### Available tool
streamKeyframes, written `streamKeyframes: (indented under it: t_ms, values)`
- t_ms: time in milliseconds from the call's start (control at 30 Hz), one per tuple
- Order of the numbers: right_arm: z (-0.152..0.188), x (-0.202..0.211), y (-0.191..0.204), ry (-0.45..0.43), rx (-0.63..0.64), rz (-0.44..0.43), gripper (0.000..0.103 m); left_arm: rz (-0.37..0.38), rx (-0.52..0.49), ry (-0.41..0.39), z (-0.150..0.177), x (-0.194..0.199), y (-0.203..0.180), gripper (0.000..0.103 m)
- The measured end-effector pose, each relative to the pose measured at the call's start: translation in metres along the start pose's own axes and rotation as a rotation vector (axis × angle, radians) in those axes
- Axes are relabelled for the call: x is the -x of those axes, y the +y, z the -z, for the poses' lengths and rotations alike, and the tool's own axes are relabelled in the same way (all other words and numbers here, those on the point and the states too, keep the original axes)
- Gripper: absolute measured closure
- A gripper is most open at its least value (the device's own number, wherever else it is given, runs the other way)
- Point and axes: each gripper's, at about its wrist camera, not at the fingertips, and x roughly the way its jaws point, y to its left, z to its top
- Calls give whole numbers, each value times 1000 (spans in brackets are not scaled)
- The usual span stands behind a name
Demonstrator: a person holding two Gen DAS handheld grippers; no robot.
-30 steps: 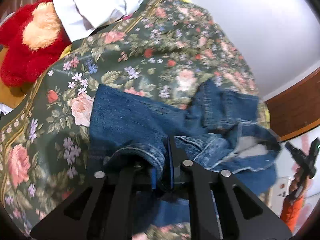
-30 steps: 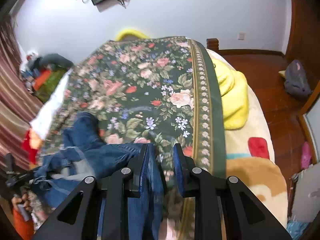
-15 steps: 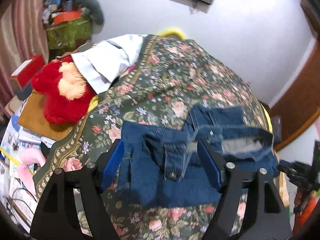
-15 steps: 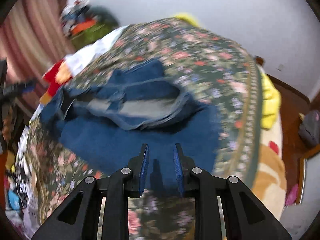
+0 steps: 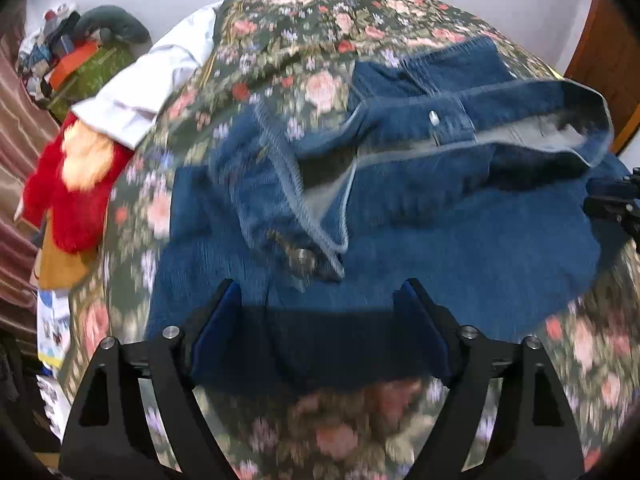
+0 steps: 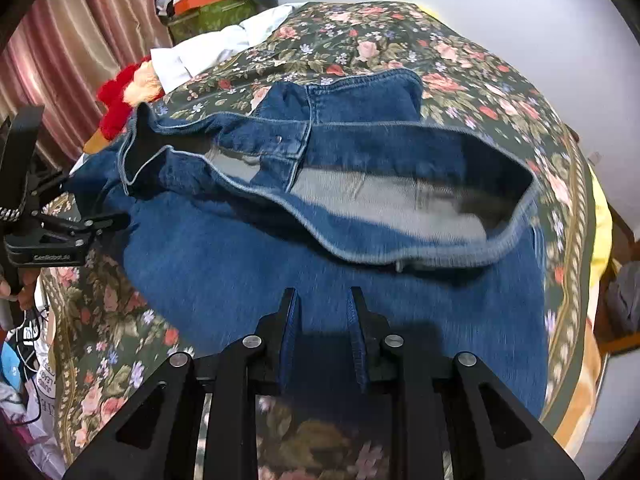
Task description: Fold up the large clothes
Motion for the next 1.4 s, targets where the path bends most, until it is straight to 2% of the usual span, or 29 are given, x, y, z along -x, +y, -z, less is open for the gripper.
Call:
streamKeyframes:
  t_ms: [100, 200, 300, 333, 400, 467, 533, 567, 733, 833, 933, 1033, 1167, 1300, 1333, 1400]
  values:
    - [-25, -15, -15, 23, -41, 1, 82, 5, 30, 7, -33, -14, 9, 21]
    - [-56, -30, -39, 14, -119, -2, 83, -4, 118, 29, -66, -37, 26, 21]
    - [-73, -46, -60, 19, -200, 67, 83, -114, 171, 69, -85, -68, 47, 21]
    - [-75, -53, -67, 38, -228, 45, 83, -116, 195, 95, -86, -77, 55, 20]
    - [-73, -51, -71, 26, -255, 13, 83, -26, 283, 121, -83, -84, 73, 20]
    - [-69, -39, -72, -12, -250, 15, 83, 23, 320, 75, -78, -70, 80, 20]
    - [-63, -21, -72, -63, -233, 81, 82, 27, 298, 31, -76, -53, 79, 20]
    - [-60, -12, -72, -83, -231, 89, 82, 21, 285, 5, -75, -41, 79, 20]
    - [-48, 25, -67, -119, -220, 10, 82, 19, 227, -120, -70, 20, 70, 20]
    - [-36, 32, -60, -107, -203, -6, 82, 26, 169, -127, -67, 31, 58, 18]
    - [-22, 32, -51, -81, -170, 4, 82, 27, 60, -72, -54, 21, 32, 18]
    - [-9, 26, -44, -53, -127, 45, 82, -5, 3, -11, -42, -3, 7, 18]
    - [0, 9, -39, -1, -84, 58, 82, 31, 28, 70, -34, -34, -12, 18]
    - [7, -3, -38, -1, -29, 110, 82, -120, 12, 53, -46, -59, -15, 18]
    - [8, -2, -40, -8, -28, 115, 82, -133, 43, 50, -51, -63, -7, 18]
    - [10, -1, -43, -11, -29, 130, 80, -90, 121, 54, -58, -68, 14, 17]
